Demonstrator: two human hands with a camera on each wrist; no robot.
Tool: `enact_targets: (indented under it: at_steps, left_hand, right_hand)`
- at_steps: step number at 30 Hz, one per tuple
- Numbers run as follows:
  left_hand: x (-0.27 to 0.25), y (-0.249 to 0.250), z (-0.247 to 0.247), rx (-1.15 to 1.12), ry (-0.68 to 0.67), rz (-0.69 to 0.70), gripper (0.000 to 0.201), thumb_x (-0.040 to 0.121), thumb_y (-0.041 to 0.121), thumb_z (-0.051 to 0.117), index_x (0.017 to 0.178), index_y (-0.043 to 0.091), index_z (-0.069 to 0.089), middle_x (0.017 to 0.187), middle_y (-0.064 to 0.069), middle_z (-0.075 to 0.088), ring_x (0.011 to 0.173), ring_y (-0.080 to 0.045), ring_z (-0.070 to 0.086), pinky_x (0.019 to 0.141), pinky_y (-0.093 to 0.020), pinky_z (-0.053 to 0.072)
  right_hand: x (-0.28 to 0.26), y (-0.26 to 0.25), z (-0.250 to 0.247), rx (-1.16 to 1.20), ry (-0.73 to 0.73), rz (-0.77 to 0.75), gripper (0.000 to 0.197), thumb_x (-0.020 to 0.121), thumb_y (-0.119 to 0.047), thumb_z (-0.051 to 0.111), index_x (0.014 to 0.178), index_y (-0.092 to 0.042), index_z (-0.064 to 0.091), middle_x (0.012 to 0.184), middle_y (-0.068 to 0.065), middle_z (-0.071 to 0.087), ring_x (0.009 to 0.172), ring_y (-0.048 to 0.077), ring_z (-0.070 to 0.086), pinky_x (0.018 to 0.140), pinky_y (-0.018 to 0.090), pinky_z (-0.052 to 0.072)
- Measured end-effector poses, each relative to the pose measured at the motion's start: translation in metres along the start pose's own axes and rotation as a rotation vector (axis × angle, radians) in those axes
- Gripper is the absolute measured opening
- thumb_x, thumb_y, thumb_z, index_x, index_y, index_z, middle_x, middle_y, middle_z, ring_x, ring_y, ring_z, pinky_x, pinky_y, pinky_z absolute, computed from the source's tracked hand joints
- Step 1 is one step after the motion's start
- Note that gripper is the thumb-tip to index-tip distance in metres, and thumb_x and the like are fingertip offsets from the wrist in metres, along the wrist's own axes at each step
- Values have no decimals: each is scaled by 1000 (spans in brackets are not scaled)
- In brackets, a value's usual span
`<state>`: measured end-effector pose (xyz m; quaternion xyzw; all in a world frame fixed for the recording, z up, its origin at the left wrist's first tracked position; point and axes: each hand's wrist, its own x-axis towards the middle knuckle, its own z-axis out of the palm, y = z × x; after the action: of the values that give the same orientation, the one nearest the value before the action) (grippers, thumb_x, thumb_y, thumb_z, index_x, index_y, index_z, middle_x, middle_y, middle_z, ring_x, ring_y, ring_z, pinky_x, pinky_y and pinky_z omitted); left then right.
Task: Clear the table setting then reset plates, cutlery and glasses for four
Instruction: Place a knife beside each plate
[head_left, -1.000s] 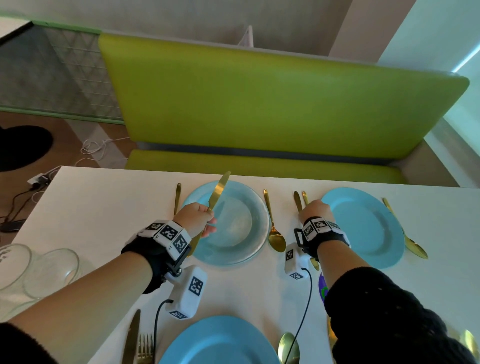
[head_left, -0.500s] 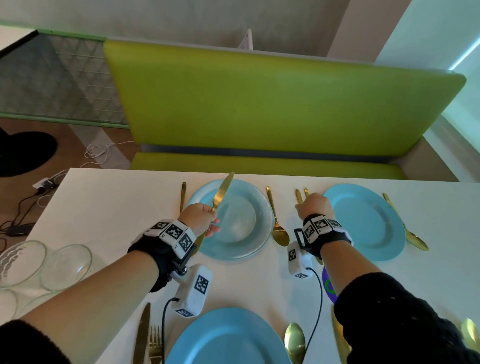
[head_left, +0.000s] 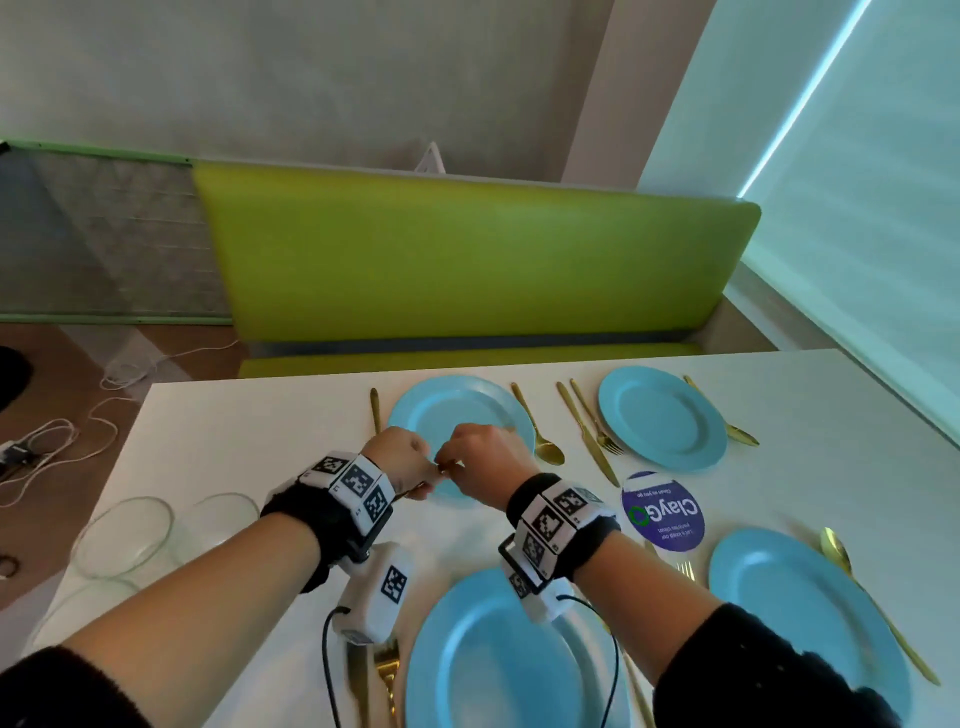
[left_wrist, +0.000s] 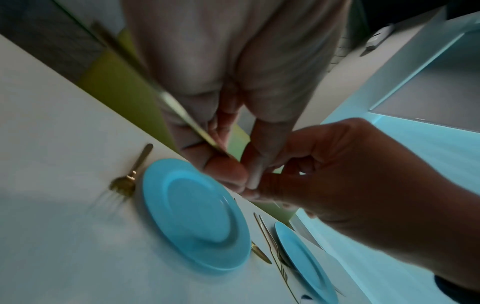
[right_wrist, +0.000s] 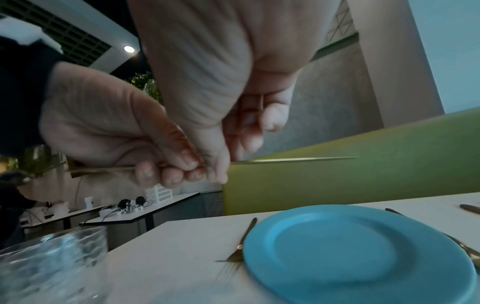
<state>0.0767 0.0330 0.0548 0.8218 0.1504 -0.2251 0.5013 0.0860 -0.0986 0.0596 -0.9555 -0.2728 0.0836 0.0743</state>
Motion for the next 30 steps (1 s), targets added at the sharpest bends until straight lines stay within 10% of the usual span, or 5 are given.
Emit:
enact_targets:
  at_steps: [5,10,21,30]
  left_hand:
    - [-48,-33,-44,75,-95,38,21,73,-4,63,84,11,53,63,-10,56,52,-17,51,46,-18,45]
    - [-73,-63,-78,11,-134,20,62,74,-8,67,129,3,39,67,-15,60,53,-20,53,50,-23,49]
    - [-72,-83,-150,147,122,148,39,83,24,68,119,13,61,124,-7,61,116,-24,56,99,-30,44]
    - [-33,-89,-188,-222,197,158,5,88,11,60,85,15,61,84,-4,60,62,-12,57,57,-21,46]
  right_hand:
    - [-27,-75,3,-34,21,-23,27,94,-23,49,109,-17,70,110,5,64,100,29,61,78,36,48]
    - [-38,-129,8,-14,74,30,28,94,-21,49,112,-20,70,111,6,66,102,29,60,81,35,47]
    - [-9,-142,12,-8,78,338,22,91,-23,54,104,-21,72,108,2,66,103,23,61,87,36,52]
    - [85,-115,46,115,-66,582,25,90,-21,51,100,-10,70,102,7,70,95,25,65,75,29,53]
